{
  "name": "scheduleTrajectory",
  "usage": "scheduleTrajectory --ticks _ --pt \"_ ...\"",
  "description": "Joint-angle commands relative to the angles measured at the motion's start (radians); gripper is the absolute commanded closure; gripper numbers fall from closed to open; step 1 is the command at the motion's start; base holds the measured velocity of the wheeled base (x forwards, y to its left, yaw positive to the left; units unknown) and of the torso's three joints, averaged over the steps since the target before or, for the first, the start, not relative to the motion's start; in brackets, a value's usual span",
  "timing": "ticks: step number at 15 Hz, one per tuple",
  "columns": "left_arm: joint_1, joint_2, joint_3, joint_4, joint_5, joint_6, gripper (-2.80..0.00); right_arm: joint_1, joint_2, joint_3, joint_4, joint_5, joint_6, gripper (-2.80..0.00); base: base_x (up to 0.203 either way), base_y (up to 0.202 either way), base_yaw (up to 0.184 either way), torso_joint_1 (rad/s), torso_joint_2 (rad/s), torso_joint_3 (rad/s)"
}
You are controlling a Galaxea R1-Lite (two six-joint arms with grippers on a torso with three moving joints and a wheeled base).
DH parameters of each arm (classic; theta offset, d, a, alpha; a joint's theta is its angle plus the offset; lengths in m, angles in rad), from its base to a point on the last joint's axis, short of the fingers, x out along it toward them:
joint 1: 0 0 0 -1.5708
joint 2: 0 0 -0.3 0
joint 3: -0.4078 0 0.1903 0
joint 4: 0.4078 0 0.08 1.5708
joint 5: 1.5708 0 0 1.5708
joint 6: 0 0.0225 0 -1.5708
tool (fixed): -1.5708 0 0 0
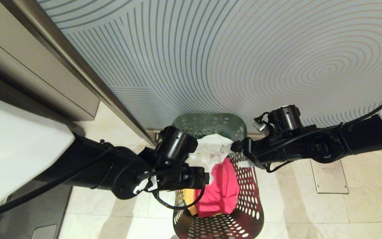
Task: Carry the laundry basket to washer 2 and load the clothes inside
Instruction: Pick up the clothes basket and put it beside the washing machine
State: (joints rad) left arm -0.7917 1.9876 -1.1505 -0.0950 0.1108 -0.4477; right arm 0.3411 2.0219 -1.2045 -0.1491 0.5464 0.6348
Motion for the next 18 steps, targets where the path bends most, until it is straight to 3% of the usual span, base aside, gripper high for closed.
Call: scheduleTrajectory --ticks 1,5,7,8,15,18 --pt "0.0 0.031 -0.003 -0.003 0.0 -0.004 -2.8 0.001 0.003 0.002 -0.001 0.003 0.003 -2.8 0.0 0.0 0.0 0.0 0.0 0.0" --pt "0.0 0.049 -0.027 -0.003 0.0 -0.005 -2.8 0.001 0.0 0.004 -0.001 0.003 0.003 -2.8 0.0 0.0 0.0 0.0 0.0 0.0" --pt "0.0 0.06 -0.037 -0.003 0.001 -0.005 0.0 0.003 0.0 0.005 -0.001 -0.011 0.002 -2.8 0.0 0.0 0.0 0.0 0.0 0.0" --pt "0.0 0.062 -0.037 -0.003 0.001 -0.005 0.0 0.007 0.003 0.005 -0.001 -0.026 0.002 0.0 0.0 0.0 0.0 0.0 0.0 0.0" --pt "0.0 0.039 -0.028 0.005 0.008 -0.001 0.0 0.013 -0.079 0.071 0.02 -0.065 -0.017 0.0 0.0 0.0 0.0 0.0 0.0 0.0" --pt "-0.002 0.013 -0.007 0.043 0.015 0.003 0.0 0.016 -0.136 0.129 0.142 -0.062 -0.076 0.0 0.0 0.0 0.0 0.0 0.0 0.0"
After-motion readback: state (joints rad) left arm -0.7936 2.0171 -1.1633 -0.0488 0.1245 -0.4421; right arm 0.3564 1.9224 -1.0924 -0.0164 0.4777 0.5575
